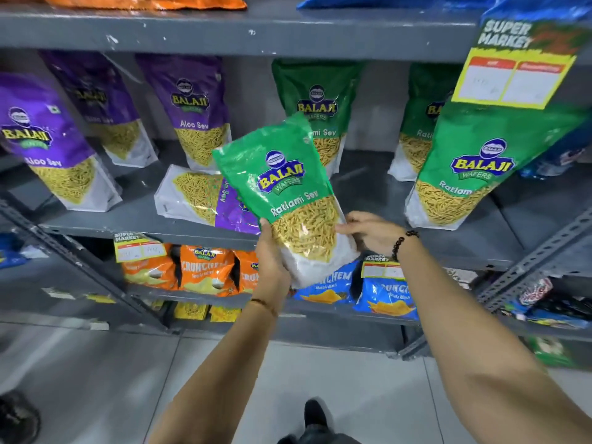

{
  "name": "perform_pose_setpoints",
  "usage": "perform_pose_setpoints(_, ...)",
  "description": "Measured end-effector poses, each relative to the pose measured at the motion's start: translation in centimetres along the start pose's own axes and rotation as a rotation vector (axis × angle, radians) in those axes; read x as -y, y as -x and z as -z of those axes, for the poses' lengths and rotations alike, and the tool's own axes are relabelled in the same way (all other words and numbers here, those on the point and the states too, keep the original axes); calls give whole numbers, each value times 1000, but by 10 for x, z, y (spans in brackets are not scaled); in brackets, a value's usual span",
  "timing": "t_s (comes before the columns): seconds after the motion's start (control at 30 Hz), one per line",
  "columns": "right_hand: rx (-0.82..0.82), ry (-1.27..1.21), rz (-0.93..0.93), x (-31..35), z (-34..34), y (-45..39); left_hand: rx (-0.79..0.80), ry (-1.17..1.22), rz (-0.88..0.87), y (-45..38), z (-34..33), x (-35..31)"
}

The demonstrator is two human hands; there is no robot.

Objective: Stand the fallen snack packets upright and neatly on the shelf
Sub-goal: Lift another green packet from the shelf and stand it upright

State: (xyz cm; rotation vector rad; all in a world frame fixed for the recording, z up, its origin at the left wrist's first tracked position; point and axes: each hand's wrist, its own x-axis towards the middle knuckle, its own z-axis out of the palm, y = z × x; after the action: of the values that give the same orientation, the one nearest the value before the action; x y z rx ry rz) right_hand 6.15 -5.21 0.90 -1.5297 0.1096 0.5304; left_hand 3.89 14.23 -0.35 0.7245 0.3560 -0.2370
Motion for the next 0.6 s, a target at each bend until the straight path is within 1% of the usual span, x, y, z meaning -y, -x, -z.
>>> perform_pose_setpoints(0.13, 115, -142, 85, -8, -13, 24, 100, -156, 13, 9, 10, -28)
perform_pose_setpoints(0.2, 149, -172, 126, -8, -18, 33, 154, -197, 5, 18, 10, -38)
perform_pose_setpoints(0.37, 88, -170, 168, -3, -21, 54, 271, -255, -34, 40, 4, -49)
perform_pose_setpoints(0.6, 43, -141, 208, -1, -18, 62, 331, -283, -39, 38, -2, -48)
